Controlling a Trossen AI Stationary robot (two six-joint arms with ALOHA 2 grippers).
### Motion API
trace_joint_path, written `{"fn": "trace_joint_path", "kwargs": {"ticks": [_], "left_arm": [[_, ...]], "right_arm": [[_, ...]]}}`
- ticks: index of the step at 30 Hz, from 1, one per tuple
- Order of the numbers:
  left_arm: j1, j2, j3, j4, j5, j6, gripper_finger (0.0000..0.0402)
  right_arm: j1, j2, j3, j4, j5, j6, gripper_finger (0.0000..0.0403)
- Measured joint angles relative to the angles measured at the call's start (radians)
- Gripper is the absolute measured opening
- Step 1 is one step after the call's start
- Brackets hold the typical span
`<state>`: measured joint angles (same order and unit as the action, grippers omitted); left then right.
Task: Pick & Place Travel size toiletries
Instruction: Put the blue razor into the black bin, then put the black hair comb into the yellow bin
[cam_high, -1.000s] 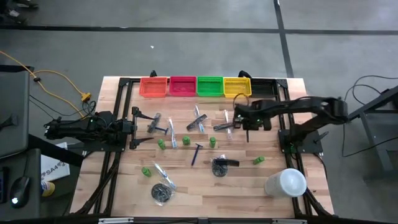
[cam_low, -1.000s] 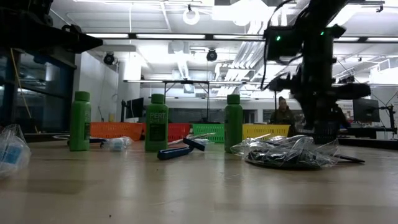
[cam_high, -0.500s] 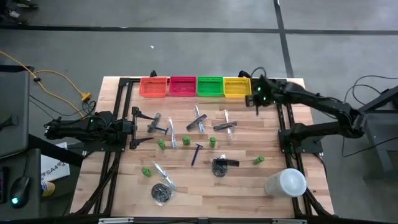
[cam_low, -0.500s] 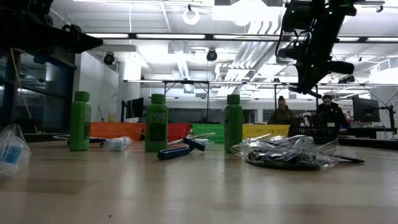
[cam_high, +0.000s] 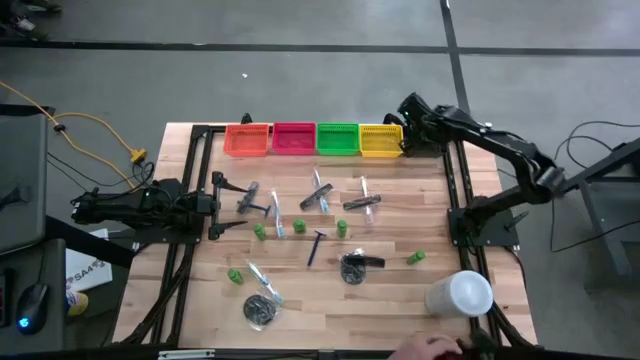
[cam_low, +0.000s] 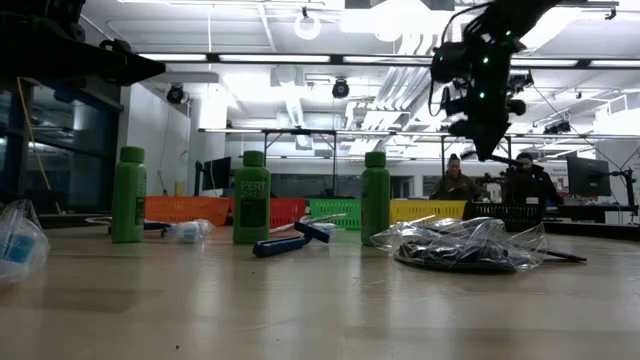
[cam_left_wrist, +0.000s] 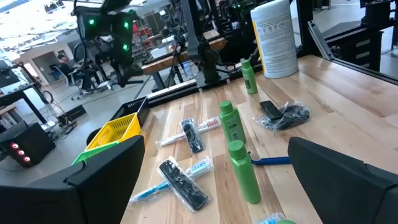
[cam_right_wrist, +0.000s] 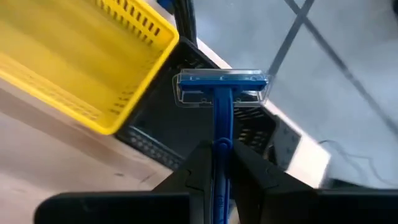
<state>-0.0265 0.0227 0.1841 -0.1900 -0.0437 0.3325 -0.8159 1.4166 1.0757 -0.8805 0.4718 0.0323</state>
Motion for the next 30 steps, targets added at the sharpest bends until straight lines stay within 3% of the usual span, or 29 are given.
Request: {"fn": "trace_joint_path", "kwargs": {"ticks": [11,18,30], "left_arm": [[0.000,0.000,0.000,0.000,0.000,0.000,0.0397],[0.000,0.000,0.000,0.000,0.000,0.000,0.0397],[0.000,0.000,0.000,0.000,0.000,0.000,0.0397]], "right_arm": [[-0.052,0.149,0.001,0.032,0.192,-0.095,0.0036],[-0.051,0.189,0.001,0.033,0.218,-0.149,0.0040],[-0.051,0.209,0.001,0.037,0.259,-0.172,0.0094]]}}
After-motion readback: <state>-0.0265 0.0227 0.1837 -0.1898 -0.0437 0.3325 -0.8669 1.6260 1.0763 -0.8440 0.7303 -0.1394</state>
